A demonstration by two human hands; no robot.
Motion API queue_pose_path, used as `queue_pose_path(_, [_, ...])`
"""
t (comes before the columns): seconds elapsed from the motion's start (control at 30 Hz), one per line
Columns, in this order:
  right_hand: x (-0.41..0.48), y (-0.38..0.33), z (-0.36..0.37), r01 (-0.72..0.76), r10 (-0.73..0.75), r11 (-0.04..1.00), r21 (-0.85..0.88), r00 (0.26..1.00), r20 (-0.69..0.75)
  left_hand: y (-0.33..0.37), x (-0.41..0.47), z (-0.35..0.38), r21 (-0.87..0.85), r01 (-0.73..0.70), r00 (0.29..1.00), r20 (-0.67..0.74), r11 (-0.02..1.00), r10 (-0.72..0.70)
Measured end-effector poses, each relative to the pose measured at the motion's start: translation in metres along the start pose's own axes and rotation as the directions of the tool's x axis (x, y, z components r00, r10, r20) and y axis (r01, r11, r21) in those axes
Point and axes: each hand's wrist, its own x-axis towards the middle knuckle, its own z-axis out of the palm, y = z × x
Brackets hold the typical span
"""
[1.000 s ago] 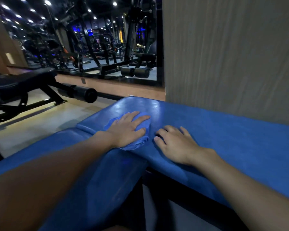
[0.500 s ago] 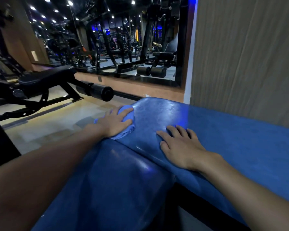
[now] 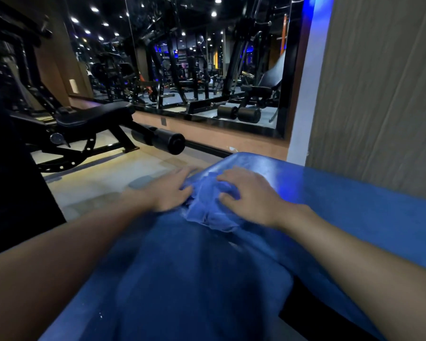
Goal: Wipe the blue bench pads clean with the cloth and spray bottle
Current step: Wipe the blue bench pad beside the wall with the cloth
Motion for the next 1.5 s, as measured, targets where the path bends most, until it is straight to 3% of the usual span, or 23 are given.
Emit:
queue_pose_path(0.13, [0.036, -0.015, 0.035, -0.054, 0.111, 0.971, -0.233, 0.965, 0.24, -0.035, -0.008, 0.004, -0.049, 0.128, 0.986, 0.111, 0.991, -0.122])
queue_pose_path(0.2, [0.051, -0.013, 0.044, -0.038, 0.141, 0.939, -0.343, 0.95, 0.279, -0.043, -0.007, 0.01, -0.062, 0.138, 0.979, 0.16, 0.989, -0.127])
queue_pose_path(0.57, [0.104, -0.016, 0.073, -0.041, 0.132, 0.931, -0.364, 0.964, 0.229, -0.052, -0.005, 0.01, -0.182, 0.098, 0.983, 0.169, 0.978, -0.067])
queue_pose_path(0.8, [0.044, 0.0, 0.051, -0.06, 0.132, 0.937, -0.344, 0.973, 0.188, -0.03, -0.013, 0.008, -0.15, 0.059, 0.978, 0.204, 0.987, -0.028])
queue_pose_path(1.13, [0.028, -0.003, 0.04, -0.145, 0.226, 0.926, -0.349, 0.952, 0.205, 0.002, -0.028, 0.01, 0.072, 0.011, 0.98, 0.196, 0.997, -0.025])
queue_pose_path(1.5, [-0.06, 0.013, 0.003, -0.212, 0.279, 0.914, -0.347, 0.947, 0.156, 0.072, -0.044, 0.022, -0.075, -0.134, 0.965, 0.215, 0.988, 0.148])
